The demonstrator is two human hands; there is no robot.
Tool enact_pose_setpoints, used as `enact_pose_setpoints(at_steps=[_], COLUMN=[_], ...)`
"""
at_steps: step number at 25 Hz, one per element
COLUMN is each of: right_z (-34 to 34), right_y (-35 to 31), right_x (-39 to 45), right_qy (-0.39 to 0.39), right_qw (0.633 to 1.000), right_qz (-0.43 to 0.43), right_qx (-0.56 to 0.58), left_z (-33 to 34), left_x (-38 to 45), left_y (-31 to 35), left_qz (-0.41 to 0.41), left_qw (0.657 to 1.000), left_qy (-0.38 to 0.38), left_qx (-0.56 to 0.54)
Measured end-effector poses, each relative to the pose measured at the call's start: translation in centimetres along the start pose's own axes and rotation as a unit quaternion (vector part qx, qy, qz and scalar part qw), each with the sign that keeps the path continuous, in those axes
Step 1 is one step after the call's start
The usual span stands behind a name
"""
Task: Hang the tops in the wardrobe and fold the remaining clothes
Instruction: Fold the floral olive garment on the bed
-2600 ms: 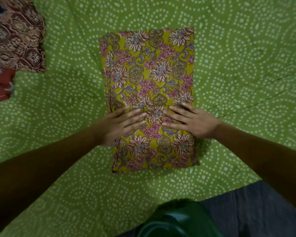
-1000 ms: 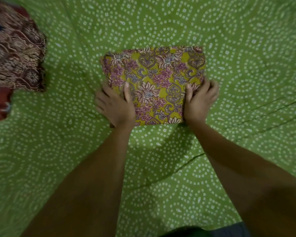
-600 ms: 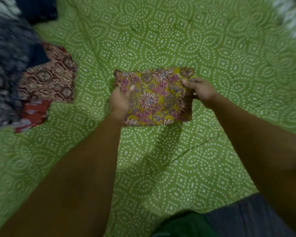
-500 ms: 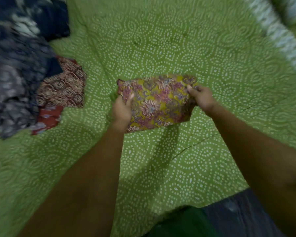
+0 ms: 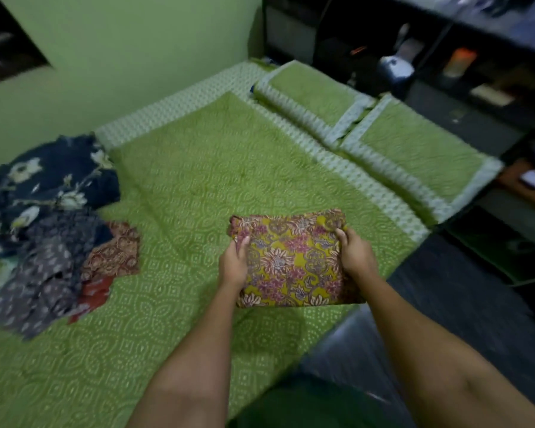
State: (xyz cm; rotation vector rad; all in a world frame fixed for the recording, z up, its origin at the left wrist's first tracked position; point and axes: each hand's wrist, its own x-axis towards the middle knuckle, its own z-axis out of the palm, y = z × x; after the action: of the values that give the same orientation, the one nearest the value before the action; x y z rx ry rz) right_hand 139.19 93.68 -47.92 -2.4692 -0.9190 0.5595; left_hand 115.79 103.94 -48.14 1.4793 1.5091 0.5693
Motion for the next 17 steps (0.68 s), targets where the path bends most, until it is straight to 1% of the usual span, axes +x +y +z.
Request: enact_pose_setpoints(at_steps=[5, 10, 14, 17], right_z=[-13.7, -28.6, -38.6, -43.5], right_y=[8.5, 16.4, 22.1, 26.7], right_x=[-0.3, -0.1, 0.1, 0.6], right_qy=[0.08, 0.208, 0.297, 0.35], right_qw=[0.995, 0.973, 0.942, 0.91], right_qz=[0.058, 0.081, 0.099, 0.121], right_qx=[0.03, 0.064, 0.121, 0.187], left_z=[10.4, 22.3, 30.7, 36.6], left_x=[-4.2, -7.3, -10.2, -12.5], left_y=[10.0, 22.8, 33.3, 39.5], left_qz=[0.048, 0.119, 0.15, 0.148], left_qw=[0.993, 0.971, 0.941, 0.907], left_qy=[-0.088, -0.184, -0.274, -0.355], left_qx=[-0.056, -0.095, -0.126, -0.171])
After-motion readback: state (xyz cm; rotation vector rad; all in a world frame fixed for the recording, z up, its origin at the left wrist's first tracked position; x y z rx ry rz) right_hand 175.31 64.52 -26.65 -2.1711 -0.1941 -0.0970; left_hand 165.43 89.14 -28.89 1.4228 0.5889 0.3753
